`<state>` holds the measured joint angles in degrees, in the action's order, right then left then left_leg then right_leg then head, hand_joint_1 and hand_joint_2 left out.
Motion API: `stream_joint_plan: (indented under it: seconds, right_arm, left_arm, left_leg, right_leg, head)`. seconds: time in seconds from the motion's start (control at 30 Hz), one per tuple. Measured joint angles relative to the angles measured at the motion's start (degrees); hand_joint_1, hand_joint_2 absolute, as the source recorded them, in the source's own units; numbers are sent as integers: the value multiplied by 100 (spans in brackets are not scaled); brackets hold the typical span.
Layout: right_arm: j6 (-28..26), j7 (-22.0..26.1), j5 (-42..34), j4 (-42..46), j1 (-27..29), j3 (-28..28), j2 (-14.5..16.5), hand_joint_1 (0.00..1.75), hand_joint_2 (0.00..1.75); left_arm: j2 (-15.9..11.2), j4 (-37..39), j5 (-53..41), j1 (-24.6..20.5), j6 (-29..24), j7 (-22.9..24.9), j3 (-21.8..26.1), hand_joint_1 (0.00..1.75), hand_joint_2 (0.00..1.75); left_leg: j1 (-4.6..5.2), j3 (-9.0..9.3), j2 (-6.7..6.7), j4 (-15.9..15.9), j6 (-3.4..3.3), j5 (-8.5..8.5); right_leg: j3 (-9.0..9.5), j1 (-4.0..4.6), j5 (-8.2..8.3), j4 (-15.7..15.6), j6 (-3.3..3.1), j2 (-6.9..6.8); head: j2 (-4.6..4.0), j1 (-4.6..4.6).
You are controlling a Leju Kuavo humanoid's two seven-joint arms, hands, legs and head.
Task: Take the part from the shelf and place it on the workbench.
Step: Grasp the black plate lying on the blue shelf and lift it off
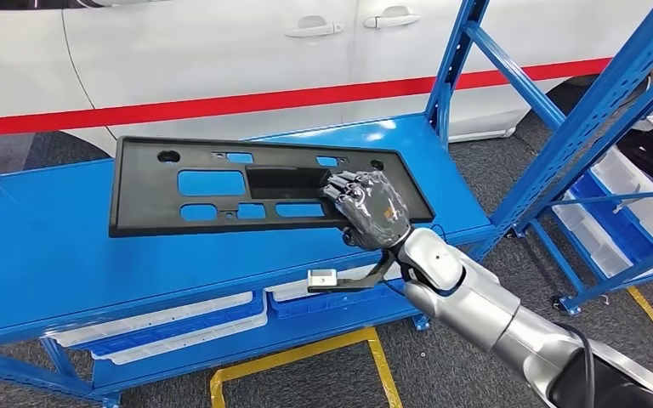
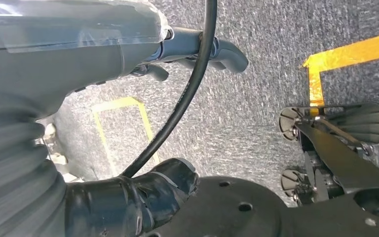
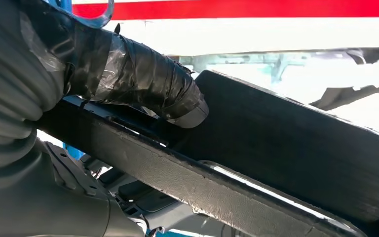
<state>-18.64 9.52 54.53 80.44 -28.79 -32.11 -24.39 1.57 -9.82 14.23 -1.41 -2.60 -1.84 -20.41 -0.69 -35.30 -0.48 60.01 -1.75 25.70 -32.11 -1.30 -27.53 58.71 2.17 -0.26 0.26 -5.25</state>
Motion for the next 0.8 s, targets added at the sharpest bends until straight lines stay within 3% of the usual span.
stream_joint_plan:
  seconds: [0.07,0.1,0.17,0.2,0.23,0.27,0.3,0.37,0.43,0.53,0.57,0.63,0.7,0.73,0.77,0.8]
  right_arm:
    - [-5,17,-1,277,193,91,-109,175,175]
    - [-4,22,-15,371,264,122,-145,175,175]
    - [-1,26,-57,495,384,172,-183,175,175]
    - [3,23,-74,534,444,194,-199,175,175]
    - [8,19,-85,559,501,211,-211,175,175]
    - [12,15,-90,577,544,222,-219,175,175]
    - [17,10,-91,597,570,228,-223,175,175]
    - [33,4,-90,642,586,248,-226,175,175]
    - [59,-8,-87,687,596,274,-235,175,175]
    - [91,-24,-84,725,608,289,-247,175,175]
    - [93,-25,-83,733,611,290,-247,175,175]
    - [96,-27,-82,751,616,291,-247,175,175]
    - [101,-31,-80,763,626,291,-247,175,175]
    - [104,-33,-78,763,632,291,-247,175,175]
    - [109,-36,-76,763,639,292,-247,175,175]
    - [115,-38,-74,762,644,292,-248,175,175]
  left_arm:
    - [-4,1,0,-5,-20,75,0,0,175]
    - [-7,1,-1,-8,-26,108,-1,0,175]
    - [-15,1,-8,-13,-38,161,-2,0,175]
    - [-21,1,-17,-13,-43,180,-3,0,175]
    - [-25,2,-26,-12,-46,192,-4,0,175]
    - [-27,2,-36,-11,-46,201,-8,0,175]
    - [-26,3,-44,-10,-46,207,-14,0,175]
    - [-22,3,-59,-15,-46,211,-27,0,175]
    - [-20,3,-81,-27,-46,205,-39,0,175]
    - [-20,4,-97,-29,-46,199,-53,0,175]
    - [-20,5,-98,-26,-46,199,-55,0,175]
    - [-18,8,-99,-24,-48,199,-58,0,175]
    - [-15,8,-101,-27,-46,199,-61,0,175]
    - [-14,8,-102,-27,-45,198,-62,0,175]
    - [-14,8,-103,-29,-44,196,-63,0,175]
    - [-13,8,-104,-31,-44,191,-63,0,175]
  left_leg:
    - [-39,30,19,-77,-44,-54]
    - [-60,38,32,-119,-69,-83]
    - [-68,27,49,-146,-95,-112]
    - [-68,14,50,-146,-95,-121]
    - [-70,2,48,-143,-89,-130]
    - [-76,-10,46,-139,-77,-142]
    - [-86,-23,43,-131,-58,-154]
    - [-103,-54,34,-107,4,-180]
    - [-100,-82,17,-99,99,-226]
    - [-103,-130,-1,-116,248,-300]
    - [-110,-174,4,-62,278,-226]
    - [-122,-353,19,386,299,210]
    - [-112,-571,25,1152,298,725]
    - [-105,-614,26,1438,292,837]
    - [-93,-564,24,1536,275,819]
    - [-77,-413,17,1427,244,709]
  right_leg:
    - [-19,-7,-99,75,30,10]
    - [-89,-9,-250,255,41,15]
    - [-348,-15,-662,905,61,20]
    - [-480,-23,-810,1243,74,20]
    - [-546,-35,-849,1442,87,20]
    - [-521,-49,-778,1443,99,19]
    - [-387,-67,-613,1219,109,18]
    - [32,-86,-287,452,124,28]
    - [232,-57,-157,24,81,61]
    - [139,-19,-85,2,-64,69]
    - [98,-21,-39,-8,-132,57]
    - [-10,-22,69,-33,-265,28]
    - [-151,20,165,-22,-325,18]
    - [-223,43,211,-9,-334,15]
    - [-292,66,254,4,-336,25]
    - [-356,85,294,19,-333,41]
  head:
    - [0,-1]
    - [0,-1]
    - [0,-1]
    - [0,-1]
    - [0,-1]
    - [0,-1]
    - [0,-1]
    - [0,-1]
    - [0,-1]
    - [0,1]
    - [0,2]
    - [0,4]
    - [0,4]
    - [0,4]
    - [0,4]
    - [0,4]
